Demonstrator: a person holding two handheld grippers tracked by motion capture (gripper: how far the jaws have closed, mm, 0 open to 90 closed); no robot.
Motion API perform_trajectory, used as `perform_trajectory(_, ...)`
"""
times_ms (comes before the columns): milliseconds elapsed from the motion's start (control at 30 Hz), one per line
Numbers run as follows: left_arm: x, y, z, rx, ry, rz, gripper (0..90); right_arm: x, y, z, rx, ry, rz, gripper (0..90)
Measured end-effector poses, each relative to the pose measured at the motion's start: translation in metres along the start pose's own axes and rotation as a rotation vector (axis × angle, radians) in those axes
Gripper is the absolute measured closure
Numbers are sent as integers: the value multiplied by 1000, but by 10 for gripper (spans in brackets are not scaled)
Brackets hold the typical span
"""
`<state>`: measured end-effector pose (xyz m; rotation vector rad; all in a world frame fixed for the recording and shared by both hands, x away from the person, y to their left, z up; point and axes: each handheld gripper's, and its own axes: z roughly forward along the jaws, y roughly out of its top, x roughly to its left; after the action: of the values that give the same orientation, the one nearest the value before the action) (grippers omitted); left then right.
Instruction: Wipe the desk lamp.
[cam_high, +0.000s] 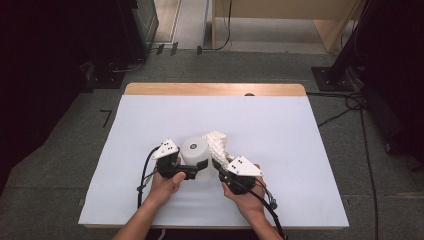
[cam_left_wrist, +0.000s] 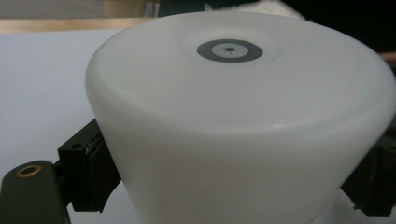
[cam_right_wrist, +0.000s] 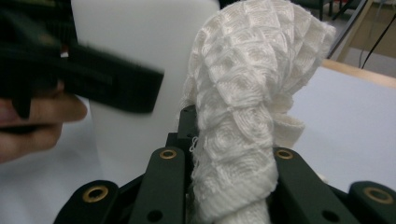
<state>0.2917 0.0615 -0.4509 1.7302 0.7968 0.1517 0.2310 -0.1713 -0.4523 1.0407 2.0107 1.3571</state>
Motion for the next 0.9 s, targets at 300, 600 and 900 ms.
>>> perform_trajectory(300,5,4,-9,-41,26,-16,91,10,-5,8,34,29,-1,758)
perform_trajectory(600,-13,0,5,40,21,119,90,-4,4,-5,-28,2,14,758)
perform_trajectory(900,-6,0,5,8,257,146,89,-17,8,-12,-51,-28,32,757)
